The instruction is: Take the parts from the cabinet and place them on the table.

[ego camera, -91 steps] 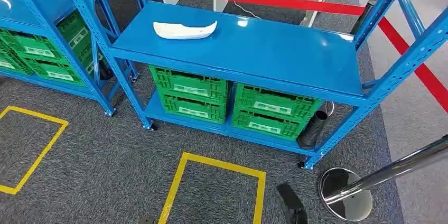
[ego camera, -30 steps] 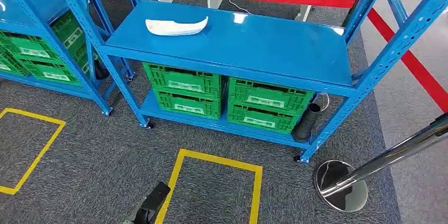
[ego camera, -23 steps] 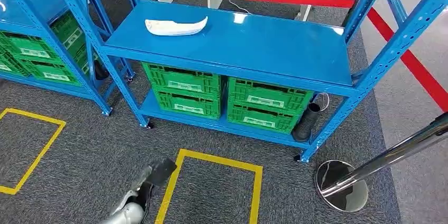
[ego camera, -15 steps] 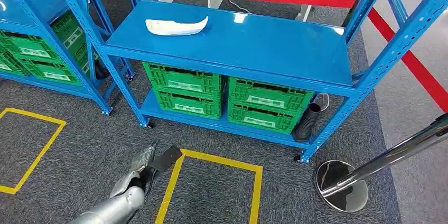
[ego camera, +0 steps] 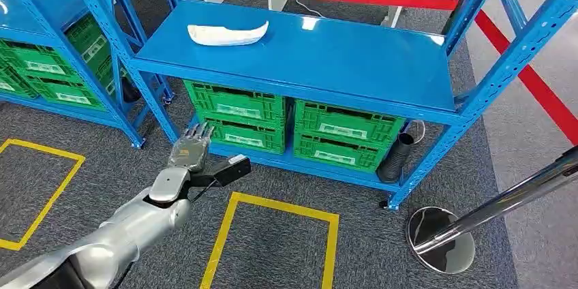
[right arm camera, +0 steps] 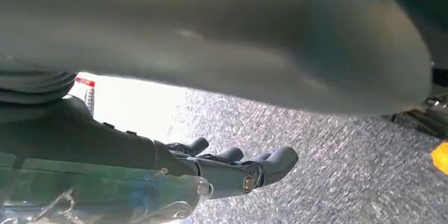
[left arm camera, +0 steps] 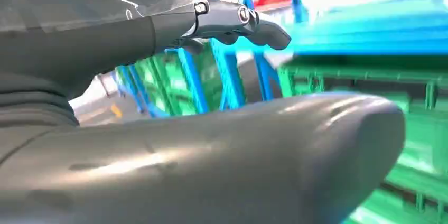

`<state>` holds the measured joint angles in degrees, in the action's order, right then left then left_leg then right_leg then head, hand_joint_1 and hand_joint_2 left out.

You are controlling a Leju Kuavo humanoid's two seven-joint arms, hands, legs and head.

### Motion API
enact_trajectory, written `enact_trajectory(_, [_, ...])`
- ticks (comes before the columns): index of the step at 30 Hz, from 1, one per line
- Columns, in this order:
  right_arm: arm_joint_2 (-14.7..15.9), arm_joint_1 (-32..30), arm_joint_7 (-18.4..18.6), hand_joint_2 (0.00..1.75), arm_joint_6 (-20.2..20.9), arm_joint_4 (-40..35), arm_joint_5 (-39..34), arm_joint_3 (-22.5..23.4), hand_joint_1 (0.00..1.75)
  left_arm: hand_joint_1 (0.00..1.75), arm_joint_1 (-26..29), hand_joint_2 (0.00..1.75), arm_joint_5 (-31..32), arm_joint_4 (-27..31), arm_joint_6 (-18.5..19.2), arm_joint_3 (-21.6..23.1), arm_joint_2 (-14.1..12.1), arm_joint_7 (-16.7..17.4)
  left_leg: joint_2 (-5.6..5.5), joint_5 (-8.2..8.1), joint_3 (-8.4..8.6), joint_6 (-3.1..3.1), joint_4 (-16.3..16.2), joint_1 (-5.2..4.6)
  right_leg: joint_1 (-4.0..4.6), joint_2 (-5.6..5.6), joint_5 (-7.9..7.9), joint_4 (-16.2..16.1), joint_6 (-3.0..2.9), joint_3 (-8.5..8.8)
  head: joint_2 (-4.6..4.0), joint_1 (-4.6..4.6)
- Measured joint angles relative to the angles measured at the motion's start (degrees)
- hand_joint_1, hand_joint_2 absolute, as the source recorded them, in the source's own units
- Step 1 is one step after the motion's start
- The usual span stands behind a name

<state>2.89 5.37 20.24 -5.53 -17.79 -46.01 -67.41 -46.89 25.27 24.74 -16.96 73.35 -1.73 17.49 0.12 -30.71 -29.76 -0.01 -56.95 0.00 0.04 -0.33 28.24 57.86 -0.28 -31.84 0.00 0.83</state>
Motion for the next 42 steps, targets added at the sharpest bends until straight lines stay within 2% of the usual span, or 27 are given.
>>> enact_trajectory(7, [0.1, 0.1, -0.9, 0.00, -0.7, 0.2, 0.0, -1.4, 0.00, 0.00, -2.4, 0.00, 10.3, 1.4, 3.6, 1.4, -0.2, 1.6, 0.00, 0.00, 0.00, 0.00, 0.0, 0.00, 0.00, 0.00, 0.00, 0.0, 0.00, 0.00, 0.00, 0.02])
enact_trajectory(13, [0.2, 0.2, -1.8, 0.00, -1.4, 0.2, 0.0, -2.6, 0.00, 0.00, -4.0, 0.00, 16.0, 3.2, 5.3, -0.1, -0.9, 3.8, 0.00, 0.00, -0.01, 0.00, 0.0, 0.00, 0.00, 0.00, 0.00, 0.0, 0.00, 0.00, 0.00, 0.00])
enact_trajectory(18, [0.2, 0.3, -2.1, 0.00, -1.9, 0.2, 0.0, -3.5, 0.00, 0.00, -4.7, 0.00, 16.8, 4.7, 5.4, -2.5, -1.6, 6.4, 0.01, 0.00, -0.01, 0.00, 0.0, 0.00, 0.00, -0.01, 0.00, 0.0, 0.00, 0.00, 0.00, 0.00])
enact_trajectory(32, [0.5, 0.7, -2.1, 0.00, -2.5, 0.2, 0.0, -5.2, 0.00, 0.00, -4.8, 0.00, 17.3, 5.8, 7.0, -7.0, -3.3, 8.6, 0.00, 0.00, -0.01, 0.00, 0.0, 0.00, 0.00, -0.01, 0.00, 0.0, 0.00, 0.00, 0.00, 0.00])
enact_trajectory(36, [0.5, 0.8, -2.4, 0.00, -2.8, 0.2, 0.0, -5.6, 0.00, 0.00, -4.8, 0.00, 17.4, 6.5, 7.8, -7.5, -3.8, 9.4, -0.02, 0.03, -0.18, 0.42, -0.3, -0.37, -0.41, 0.00, -0.30, -0.3, 0.47, -0.03, 0.00, -0.02])
enact_trajectory(37, [0.5, 0.9, -2.5, 0.00, -2.8, 0.2, 0.0, -5.6, 0.00, 0.00, -4.9, 0.00, 17.4, 6.7, 7.9, -7.8, -3.9, 9.6, -0.02, 0.16, -0.04, 0.71, 0.3, -0.39, -0.38, 0.00, -0.32, -0.6, 0.65, 0.12, 0.00, -0.07])
enact_trajectory(38, [0.6, 1.0, -2.5, 0.00, -2.9, 0.2, 0.0, -5.6, 0.00, 0.00, -4.9, 0.00, 17.4, 7.0, 7.9, -8.0, -3.9, 9.7, 0.05, 0.75, 0.61, 1.10, 1.3, 0.33, -0.32, 0.01, -0.04, -0.5, 0.84, 0.09, 0.02, -0.02])
enact_trajectory(39, [0.6, 1.0, -2.5, 0.00, -2.9, 0.2, 0.0, -5.6, 0.00, 0.00, -5.0, 0.00, 17.5, 7.2, 8.0, -8.2, -4.0, 9.8, 0.10, 0.87, 0.92, 1.14, 1.9, 0.38, -0.29, 0.03, 0.31, 0.5, 1.05, -0.29, 0.00, 0.02])
enact_trajectory(40, [0.6, 1.0, -2.5, 0.00, -2.9, 0.2, 0.0, -5.6, 0.00, 0.00, -5.2, 0.00, 17.4, 7.3, 8.1, -8.2, -4.0, 9.9, 0.11, 0.91, 0.98, 1.28, 1.9, 0.52, -0.42, 0.06, 1.69, 3.5, 1.27, -1.98, 0.00, 0.26])
enact_trajectory(42, [0.6, 0.9, -2.5, 0.00, -2.7, 0.2, 0.0, -5.6, 0.00, 0.00, -4.8, 0.00, 17.5, 7.7, 8.4, -8.2, -4.1, 9.9, 0.11, 0.68, 1.12, 1.39, 1.9, 0.56, -0.86, 0.08, 4.83, 12.7, 1.71, -7.27, 0.00, 0.50])
